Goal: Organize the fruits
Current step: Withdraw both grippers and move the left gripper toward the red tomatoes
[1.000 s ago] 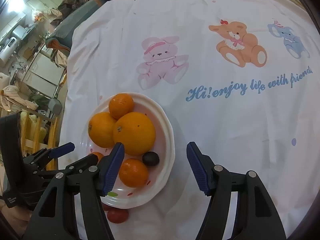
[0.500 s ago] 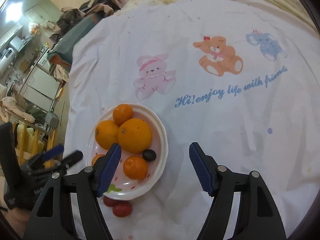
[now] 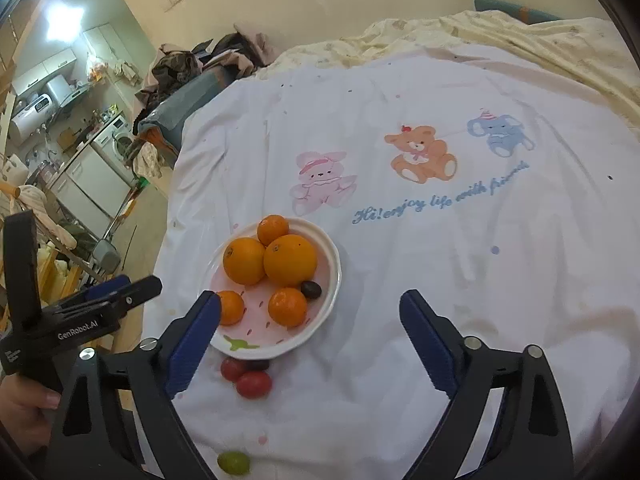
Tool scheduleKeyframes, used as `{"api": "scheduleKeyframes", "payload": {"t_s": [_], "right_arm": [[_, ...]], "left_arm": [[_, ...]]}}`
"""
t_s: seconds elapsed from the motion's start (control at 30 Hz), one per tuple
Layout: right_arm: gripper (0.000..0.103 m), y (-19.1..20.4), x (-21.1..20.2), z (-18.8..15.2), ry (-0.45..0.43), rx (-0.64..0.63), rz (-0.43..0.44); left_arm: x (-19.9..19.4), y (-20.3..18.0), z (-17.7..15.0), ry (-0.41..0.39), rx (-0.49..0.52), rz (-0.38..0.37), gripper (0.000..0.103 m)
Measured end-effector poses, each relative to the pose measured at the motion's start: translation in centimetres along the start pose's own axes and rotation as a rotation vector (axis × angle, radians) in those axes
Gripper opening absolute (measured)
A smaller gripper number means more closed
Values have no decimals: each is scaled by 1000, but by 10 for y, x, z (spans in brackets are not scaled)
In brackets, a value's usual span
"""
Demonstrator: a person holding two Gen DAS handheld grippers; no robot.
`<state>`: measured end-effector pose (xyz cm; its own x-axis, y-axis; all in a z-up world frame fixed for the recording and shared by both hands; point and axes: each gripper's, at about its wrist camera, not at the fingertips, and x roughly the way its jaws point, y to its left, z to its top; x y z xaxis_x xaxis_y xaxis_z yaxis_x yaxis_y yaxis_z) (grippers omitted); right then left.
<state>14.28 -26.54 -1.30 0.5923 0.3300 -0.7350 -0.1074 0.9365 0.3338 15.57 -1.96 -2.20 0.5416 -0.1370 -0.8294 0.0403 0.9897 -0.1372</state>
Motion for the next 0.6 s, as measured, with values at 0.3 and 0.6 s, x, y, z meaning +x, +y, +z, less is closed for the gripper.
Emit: {"api": "scheduleKeyframes", "payload": {"t_s": [0.3,0.6], "right_arm": [[98,-13,-11,-16,14,61,-8],[98,-18,-4,-24,43,82,-55]], "left_arm": [[-5,-7,-21,19,-3,-8,80],[9,-3,-32,86,-32,9,93]]}}
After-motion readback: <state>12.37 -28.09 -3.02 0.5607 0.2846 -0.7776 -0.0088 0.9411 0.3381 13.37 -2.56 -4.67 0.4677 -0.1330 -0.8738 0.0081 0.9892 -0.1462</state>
